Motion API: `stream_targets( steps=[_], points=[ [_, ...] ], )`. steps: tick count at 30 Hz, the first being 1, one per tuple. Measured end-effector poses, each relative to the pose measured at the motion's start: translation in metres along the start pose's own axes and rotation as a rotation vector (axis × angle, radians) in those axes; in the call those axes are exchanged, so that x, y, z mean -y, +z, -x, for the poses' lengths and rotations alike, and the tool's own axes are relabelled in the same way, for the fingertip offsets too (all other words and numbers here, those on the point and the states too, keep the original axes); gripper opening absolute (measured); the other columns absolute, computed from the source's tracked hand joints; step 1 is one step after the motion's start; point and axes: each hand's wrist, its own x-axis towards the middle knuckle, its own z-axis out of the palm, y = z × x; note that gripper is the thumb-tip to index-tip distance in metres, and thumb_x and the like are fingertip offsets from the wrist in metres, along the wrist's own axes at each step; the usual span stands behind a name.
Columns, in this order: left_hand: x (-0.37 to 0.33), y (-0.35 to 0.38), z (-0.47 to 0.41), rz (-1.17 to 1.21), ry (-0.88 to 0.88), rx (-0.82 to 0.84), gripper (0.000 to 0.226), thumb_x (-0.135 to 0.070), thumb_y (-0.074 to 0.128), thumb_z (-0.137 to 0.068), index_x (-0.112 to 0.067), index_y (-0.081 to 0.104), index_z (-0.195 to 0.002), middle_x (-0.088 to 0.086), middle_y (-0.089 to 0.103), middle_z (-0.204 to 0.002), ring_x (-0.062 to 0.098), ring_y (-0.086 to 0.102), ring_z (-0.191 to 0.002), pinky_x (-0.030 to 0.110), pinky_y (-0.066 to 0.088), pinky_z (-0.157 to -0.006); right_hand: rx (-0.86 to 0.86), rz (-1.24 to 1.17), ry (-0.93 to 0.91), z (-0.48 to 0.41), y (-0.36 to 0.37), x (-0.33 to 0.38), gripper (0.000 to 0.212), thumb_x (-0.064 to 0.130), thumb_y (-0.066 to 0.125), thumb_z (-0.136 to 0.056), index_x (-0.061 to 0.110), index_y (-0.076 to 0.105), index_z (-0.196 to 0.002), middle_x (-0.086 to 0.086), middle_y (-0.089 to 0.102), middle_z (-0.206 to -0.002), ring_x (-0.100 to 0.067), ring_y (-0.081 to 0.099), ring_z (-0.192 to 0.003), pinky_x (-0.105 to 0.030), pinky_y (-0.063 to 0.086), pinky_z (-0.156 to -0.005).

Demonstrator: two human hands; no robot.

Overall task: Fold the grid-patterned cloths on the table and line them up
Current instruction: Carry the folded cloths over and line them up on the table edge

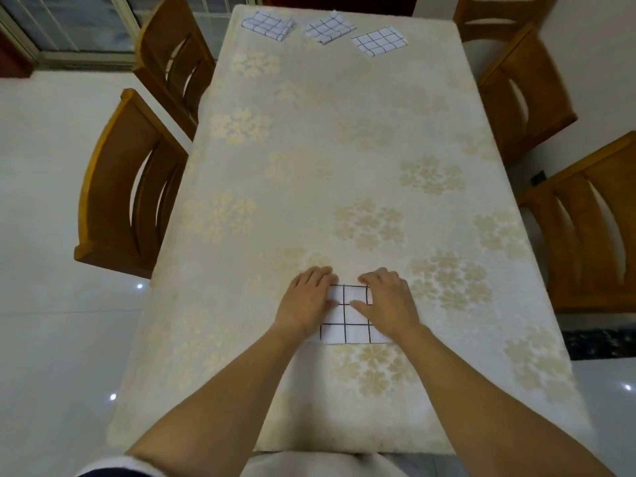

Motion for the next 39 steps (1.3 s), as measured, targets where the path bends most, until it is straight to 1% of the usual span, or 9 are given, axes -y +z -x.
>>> stream_targets(
  steps=[5,10,13,17,23,26,30,33,39],
  points=[
    [-0.011,-0.011,0.008,0.105,-0.057,0.012,0.036,-0.023,0.066,-0.092,-0.02,0.061,-0.127,-0.002,0.047,-0.149,0.023,0.042,-0.136,0.033,0.033,-0.109,0.208,-0.09,0.098,0.0,-0.024,0.007,0.028,0.041,0.071,-0.087,0.023,0.065,-0.108,0.0,0.06,-0.105,-0.021,0.057,-0.103,-0.034,0.044,-0.09],
    [-0.014,-0.042,0.035,0.596,-0.17,-0.128,0.005,-0.022,0.07,-0.091,-0.025,0.068,-0.088,-0.011,0.071,-0.085,0.007,0.064,-0.083,0.021,0.046,-0.072,-0.022,-0.641,0.205,0.034,-0.039,0.013,0.008,0.026,0.079,-0.083,0.023,0.073,-0.086,0.009,0.072,-0.088,-0.008,0.066,-0.086,-0.021,0.051,-0.075],
    [-0.008,-0.068,0.057,0.896,-0.271,-0.295,0.009,-0.018,0.08,-0.085,-0.024,0.073,-0.085,-0.01,0.074,-0.085,0.002,0.066,-0.076,0.017,0.047,-0.07,-0.156,-0.867,0.24,0.052,-0.058,0.03,0.006,0.02,0.081,-0.082,0.022,0.076,-0.083,0.008,0.075,-0.08,-0.005,0.07,-0.078,-0.02,0.052,-0.07],
    [-0.017,-0.103,0.085,1.316,-0.322,-0.329,0.019,-0.032,0.074,-0.092,-0.028,0.071,-0.11,0.003,0.074,-0.104,0.014,0.071,-0.093,0.039,0.058,-0.084,-0.313,-0.976,0.192,0.066,-0.095,0.062,0.008,0.014,0.077,-0.085,0.021,0.073,-0.087,0.011,0.074,-0.084,0.006,0.067,-0.076,-0.01,0.047,-0.068],
    [-0.047,-0.143,0.135,1.228,-0.269,-0.455,0.017,-0.031,0.059,-0.102,-0.025,0.073,-0.11,-0.011,0.078,-0.101,0.006,0.073,-0.095,0.028,0.057,-0.081,-0.338,-1.1,0.11,0.089,-0.125,0.1,0.008,0.027,0.077,-0.086,0.02,0.075,-0.088,0.007,0.076,-0.082,-0.007,0.071,-0.077,-0.021,0.055,-0.066],
    [-0.062,-0.151,0.169,1.247,-0.311,-0.536,0.018,-0.031,0.056,-0.104,-0.024,0.072,-0.108,-0.009,0.078,-0.099,0.008,0.074,-0.093,0.026,0.057,-0.076,-0.319,-1.147,0.064,0.116,-0.119,0.103,0.022,0.031,0.073,-0.089,0.011,0.071,-0.079,-0.003,0.067,-0.069,-0.011,0.058,-0.065,-0.028,0.045,-0.062],
    [-0.087,-0.151,0.217,1.179,-0.293,-0.466,0.02,-0.029,0.054,-0.104,-0.021,0.07,-0.113,-0.007,0.079,-0.096,0.008,0.074,-0.086,0.017,0.054,-0.059,-0.342,-1.19,0.062,0.166,-0.098,0.104,0.043,0.046,0.065,-0.091,0.003,0.067,-0.089,-0.021,0.055,-0.073,-0.015,0.047,-0.069,-0.032,0.036,-0.067],
    [-0.098,-0.139,0.248,1.128,-0.263,-0.302,0.018,-0.03,0.055,-0.103,-0.022,0.067,-0.114,-0.001,0.078,-0.098,0.019,0.075,-0.084,0.036,0.062,-0.06,-0.437,-1.165,0.069,0.211,-0.079,0.104,0.047,0.046,0.059,-0.094,-0.002,0.062,-0.094,-0.028,0.055,-0.081,-0.014,0.046,-0.069,-0.031,0.035,-0.064],
    [-0.114,-0.121,0.306,0.926,-0.192,-0.235,0.02,-0.033,0.057,-0.103,-0.018,0.065,-0.113,0.007,0.07,-0.08,0.023,0.062,-0.061,0.035,0.056,-0.055,-0.513,-1.187,0.14,0.284,-0.055,0.113,0.035,0.041,0.058,-0.097,0.009,0.066,-0.11,-0.011,0.069,-0.101,-0.022,0.066,-0.089,-0.022,0.055,-0.065]
  ],
)
